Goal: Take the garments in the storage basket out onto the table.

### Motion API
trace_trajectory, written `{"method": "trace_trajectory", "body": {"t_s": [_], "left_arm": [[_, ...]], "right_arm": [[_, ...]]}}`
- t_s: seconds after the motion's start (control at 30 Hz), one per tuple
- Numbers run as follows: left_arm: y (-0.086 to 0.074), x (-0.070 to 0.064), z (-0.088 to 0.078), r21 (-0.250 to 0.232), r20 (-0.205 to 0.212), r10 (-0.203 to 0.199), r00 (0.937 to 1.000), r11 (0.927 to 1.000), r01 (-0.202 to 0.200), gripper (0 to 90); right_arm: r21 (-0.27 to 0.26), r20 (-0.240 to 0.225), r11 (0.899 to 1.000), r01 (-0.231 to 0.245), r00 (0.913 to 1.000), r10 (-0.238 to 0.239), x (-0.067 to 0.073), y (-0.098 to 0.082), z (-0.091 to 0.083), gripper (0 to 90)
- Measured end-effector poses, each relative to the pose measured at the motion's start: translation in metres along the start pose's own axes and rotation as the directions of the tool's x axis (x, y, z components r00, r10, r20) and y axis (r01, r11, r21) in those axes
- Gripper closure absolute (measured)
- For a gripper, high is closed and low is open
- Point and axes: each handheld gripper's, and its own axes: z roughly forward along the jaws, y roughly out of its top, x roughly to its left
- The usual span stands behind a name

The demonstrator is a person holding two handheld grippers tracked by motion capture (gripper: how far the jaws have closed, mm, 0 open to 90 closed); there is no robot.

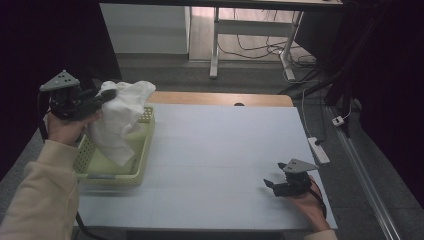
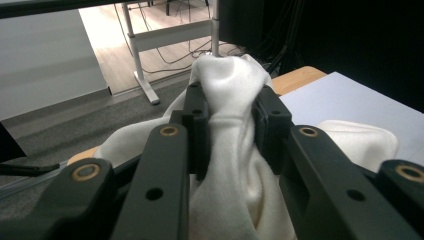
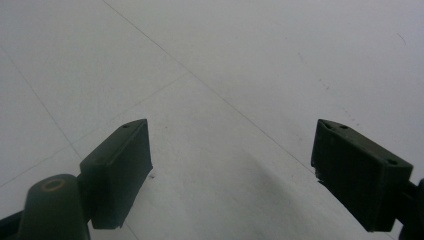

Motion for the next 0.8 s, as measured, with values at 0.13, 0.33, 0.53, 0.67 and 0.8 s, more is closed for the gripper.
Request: {"method": "trace_trajectory", "body": {"t_s": [0.13,0.33,0.53,0.67,0.8], "left_arm": [[0.005,-0.002,-0.001,-0.009,0.003,0.006,1.0000,0.9999,-0.006,72.2],[0.012,-0.005,-0.004,-0.028,0.013,0.008,0.9999,0.9996,-0.008,72.3],[0.019,-0.006,-0.008,-0.061,0.029,-0.002,0.9996,0.9981,0.003,72.2],[0.023,-0.009,-0.009,-0.081,0.044,-0.007,0.9990,0.9967,0.011,72.2],[0.026,-0.012,-0.010,-0.100,0.056,-0.010,0.9984,0.9948,0.016,72.2]], "right_arm": [[0.004,-0.001,1.000,-0.001,1.0000,0.001,0.000,0.000,0.000,16.4],[0.002,-0.001,1.000,0.000,1.0000,0.000,0.000,0.000,0.000,16.4],[0.007,0.002,1.000,-0.002,1.0000,0.002,0.000,0.000,0.000,16.3],[0.007,0.003,1.000,-0.002,1.0000,0.002,0.000,0.000,0.000,16.4],[0.008,0.003,1.000,-0.003,1.0000,0.003,-0.001,0.000,0.000,16.4]]}}
